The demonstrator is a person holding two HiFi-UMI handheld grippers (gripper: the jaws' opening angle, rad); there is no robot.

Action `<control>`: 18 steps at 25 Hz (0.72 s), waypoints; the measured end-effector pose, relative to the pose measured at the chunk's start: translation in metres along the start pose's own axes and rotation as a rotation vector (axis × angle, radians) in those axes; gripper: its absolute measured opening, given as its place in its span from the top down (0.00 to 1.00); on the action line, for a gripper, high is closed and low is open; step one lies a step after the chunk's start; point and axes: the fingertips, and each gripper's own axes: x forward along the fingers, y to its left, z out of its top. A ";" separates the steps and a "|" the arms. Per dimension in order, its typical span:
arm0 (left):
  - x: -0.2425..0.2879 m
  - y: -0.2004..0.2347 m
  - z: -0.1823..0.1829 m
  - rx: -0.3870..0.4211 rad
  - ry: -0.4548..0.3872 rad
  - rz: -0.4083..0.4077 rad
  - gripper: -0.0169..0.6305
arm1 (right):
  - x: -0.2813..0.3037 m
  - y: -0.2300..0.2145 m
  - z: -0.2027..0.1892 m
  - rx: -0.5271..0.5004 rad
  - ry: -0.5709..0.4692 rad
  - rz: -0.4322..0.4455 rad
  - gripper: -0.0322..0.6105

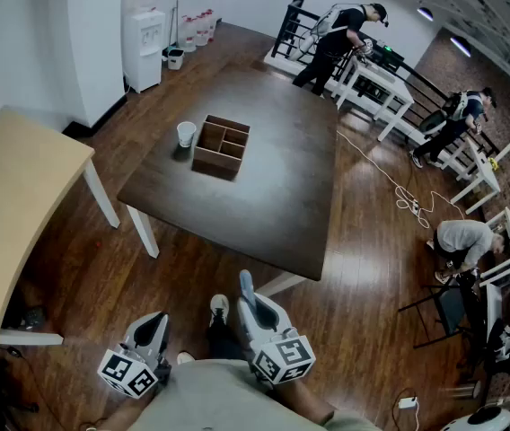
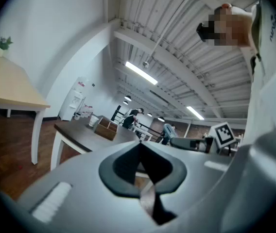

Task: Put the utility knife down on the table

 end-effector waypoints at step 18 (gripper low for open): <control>0.215 0.046 0.063 0.110 0.073 0.049 0.97 | 0.189 -0.178 0.000 0.080 0.234 0.022 0.84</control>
